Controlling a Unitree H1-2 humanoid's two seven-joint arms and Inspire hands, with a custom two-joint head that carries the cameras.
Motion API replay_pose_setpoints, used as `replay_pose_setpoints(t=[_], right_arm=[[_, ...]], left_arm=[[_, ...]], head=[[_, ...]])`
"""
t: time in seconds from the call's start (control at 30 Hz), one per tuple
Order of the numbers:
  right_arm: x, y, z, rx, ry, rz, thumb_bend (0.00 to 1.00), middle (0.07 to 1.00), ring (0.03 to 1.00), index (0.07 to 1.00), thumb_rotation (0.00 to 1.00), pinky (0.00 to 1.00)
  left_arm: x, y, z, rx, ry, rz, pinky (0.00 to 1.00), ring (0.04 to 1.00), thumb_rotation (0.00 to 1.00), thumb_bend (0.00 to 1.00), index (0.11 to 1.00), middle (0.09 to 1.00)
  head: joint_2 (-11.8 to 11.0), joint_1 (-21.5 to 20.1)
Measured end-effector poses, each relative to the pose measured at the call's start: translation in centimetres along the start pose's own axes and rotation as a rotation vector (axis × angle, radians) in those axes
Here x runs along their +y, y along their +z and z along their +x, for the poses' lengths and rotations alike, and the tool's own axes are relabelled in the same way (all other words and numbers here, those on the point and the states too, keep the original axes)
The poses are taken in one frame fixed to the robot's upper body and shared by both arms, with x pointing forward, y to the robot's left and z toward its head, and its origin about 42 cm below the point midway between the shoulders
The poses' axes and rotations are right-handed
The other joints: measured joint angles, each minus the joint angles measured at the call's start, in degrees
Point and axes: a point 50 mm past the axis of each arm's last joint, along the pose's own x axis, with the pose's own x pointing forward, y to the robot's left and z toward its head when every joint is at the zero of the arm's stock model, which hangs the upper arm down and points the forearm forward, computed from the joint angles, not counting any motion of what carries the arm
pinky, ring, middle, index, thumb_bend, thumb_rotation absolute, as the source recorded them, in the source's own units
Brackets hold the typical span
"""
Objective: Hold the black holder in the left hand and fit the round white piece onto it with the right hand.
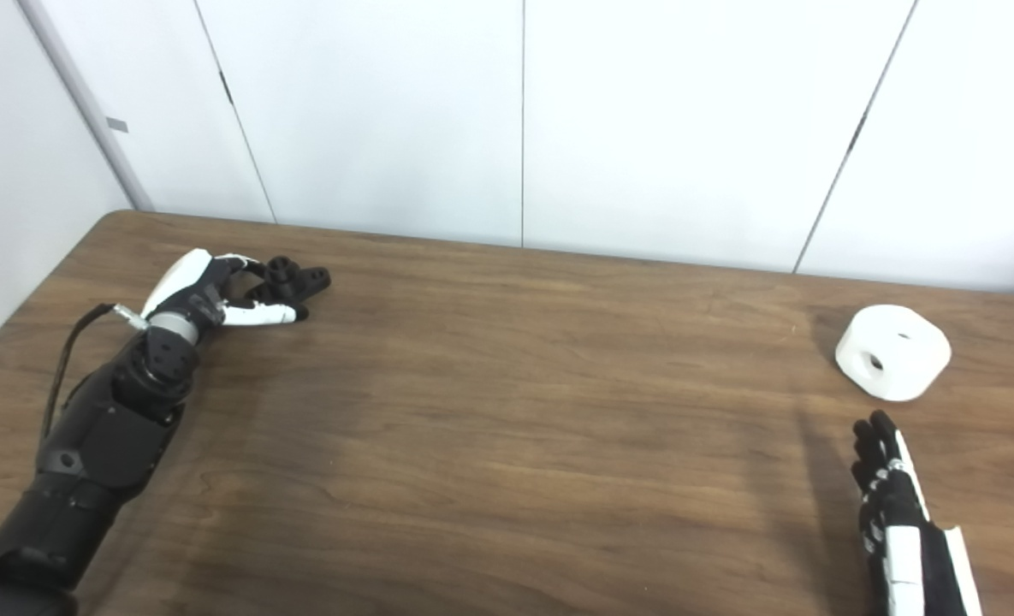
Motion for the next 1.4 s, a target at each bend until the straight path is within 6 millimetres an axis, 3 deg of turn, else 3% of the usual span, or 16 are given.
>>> replay_pose_setpoints(t=[0.83,1.27,1.4], right_arm=[[0.02,0.0,-0.01,0.0,-0.003,0.001,0.63,0.965,1.0,0.962,0.99,1.0],[-0.01,0.01,-0.04,0.003,-0.004,0.011,0.68,0.969,1.0,0.965,0.97,1.0],[-0.01,-0.01,-0.07,0.012,-0.007,0.023,0.63,0.966,1.0,0.964,0.97,1.0]], left_arm=[[-0.57,-0.23,0.57,-0.005,0.043,0.023,1.0,0.972,0.29,0.88,0.706,0.908],[-0.76,-0.31,0.69,-0.014,0.055,0.053,1.0,0.972,0.28,0.88,0.705,0.907],[-0.81,-0.27,0.68,-0.015,0.054,0.058,1.0,0.973,0.29,0.88,0.706,0.903]], head=[[0.7,0.09],[1.05,0.17],[1.14,0.09]])
